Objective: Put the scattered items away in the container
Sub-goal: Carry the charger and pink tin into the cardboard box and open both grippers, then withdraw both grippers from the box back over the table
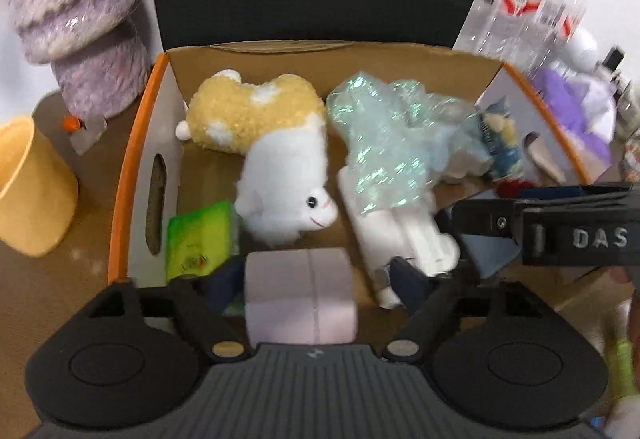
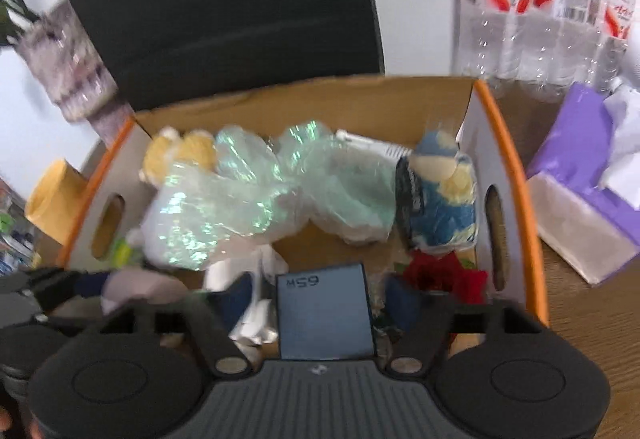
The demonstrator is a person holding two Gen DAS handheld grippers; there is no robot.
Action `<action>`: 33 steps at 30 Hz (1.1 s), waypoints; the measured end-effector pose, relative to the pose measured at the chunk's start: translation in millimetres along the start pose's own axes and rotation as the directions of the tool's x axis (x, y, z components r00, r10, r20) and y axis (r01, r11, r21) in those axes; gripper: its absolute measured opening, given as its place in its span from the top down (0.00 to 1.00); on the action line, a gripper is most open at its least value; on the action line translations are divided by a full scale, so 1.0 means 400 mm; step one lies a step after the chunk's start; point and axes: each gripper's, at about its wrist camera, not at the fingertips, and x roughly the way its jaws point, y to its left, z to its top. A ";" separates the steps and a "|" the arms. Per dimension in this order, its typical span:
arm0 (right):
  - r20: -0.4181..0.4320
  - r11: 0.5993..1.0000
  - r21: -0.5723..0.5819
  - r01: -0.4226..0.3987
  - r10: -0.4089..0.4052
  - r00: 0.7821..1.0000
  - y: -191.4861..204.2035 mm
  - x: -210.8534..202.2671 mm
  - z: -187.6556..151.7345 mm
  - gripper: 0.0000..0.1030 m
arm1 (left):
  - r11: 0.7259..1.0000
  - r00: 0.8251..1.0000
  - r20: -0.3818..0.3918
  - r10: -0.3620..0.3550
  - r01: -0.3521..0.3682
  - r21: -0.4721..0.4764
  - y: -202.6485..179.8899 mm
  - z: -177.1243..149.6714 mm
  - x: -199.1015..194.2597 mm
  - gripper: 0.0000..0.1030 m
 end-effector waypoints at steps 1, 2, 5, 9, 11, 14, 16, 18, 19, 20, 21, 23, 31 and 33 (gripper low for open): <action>-0.004 1.000 -0.004 0.010 -0.010 1.000 0.003 -0.019 0.001 0.20 | 1.000 1.000 -0.005 0.001 -0.001 0.005 -0.009 -0.002 -0.017 0.03; -0.013 1.000 -0.016 0.025 -0.025 1.000 0.008 -0.034 -0.001 0.20 | 1.000 1.000 -0.001 0.009 -0.009 0.019 -0.021 -0.004 -0.035 0.02; -0.056 0.996 -0.042 0.075 -0.077 0.995 0.019 -0.061 -0.006 0.17 | 0.996 0.998 0.024 0.059 -0.060 0.062 -0.054 -0.016 -0.090 0.00; -0.080 0.995 -0.033 0.095 -0.098 0.992 0.018 -0.107 -0.040 0.16 | 0.989 0.992 0.064 0.113 -0.119 0.092 -0.083 -0.062 -0.152 0.00; -0.089 0.994 -0.045 0.101 -0.105 0.991 0.021 -0.131 -0.063 0.16 | 0.989 0.992 0.056 0.116 -0.121 0.082 -0.083 -0.087 -0.173 0.00; -0.101 0.992 -0.065 0.112 -0.118 0.988 0.028 -0.167 -0.100 0.16 | 0.991 0.991 0.048 0.125 -0.127 0.048 -0.071 -0.123 -0.202 0.00; -0.108 0.990 -0.077 0.116 -0.124 0.986 0.034 -0.185 -0.128 0.16 | 0.992 0.991 0.046 0.123 -0.124 0.019 -0.058 -0.147 -0.222 0.00; -0.112 0.992 -0.075 0.106 -0.114 0.987 0.037 -0.205 -0.160 0.16 | 0.993 0.992 0.051 0.115 -0.114 -0.011 -0.046 -0.174 -0.241 0.00; -0.114 0.992 -0.073 0.101 -0.109 0.988 0.038 -0.216 -0.176 0.16 | 0.994 0.992 0.056 0.111 -0.110 -0.023 -0.043 -0.188 -0.251 0.00; -0.107 0.992 -0.077 0.097 -0.104 0.989 0.042 -0.226 -0.194 0.16 | 0.994 0.992 0.063 0.106 -0.104 -0.030 -0.040 -0.205 -0.262 0.00; -0.099 0.992 -0.081 0.093 -0.100 0.990 0.046 -0.237 -0.211 0.16 | 0.995 0.992 0.077 0.099 -0.097 -0.029 -0.041 -0.224 -0.274 0.00; -0.083 0.992 -0.088 0.085 -0.092 0.992 0.055 -0.258 -0.246 0.15 | 0.996 0.990 0.110 0.086 -0.085 -0.015 -0.046 -0.262 -0.295 0.00; 0.076 0.990 -0.139 0.039 -0.029 0.997 0.079 -0.345 -0.487 0.07 | 0.989 0.958 0.252 0.139 -0.145 0.005 -0.075 -0.511 -0.343 0.00; 0.118 0.988 -0.151 0.041 -0.023 0.993 0.083 -0.341 -0.569 0.07 | 0.988 0.955 0.251 0.156 -0.151 -0.042 -0.076 -0.581 -0.325 0.00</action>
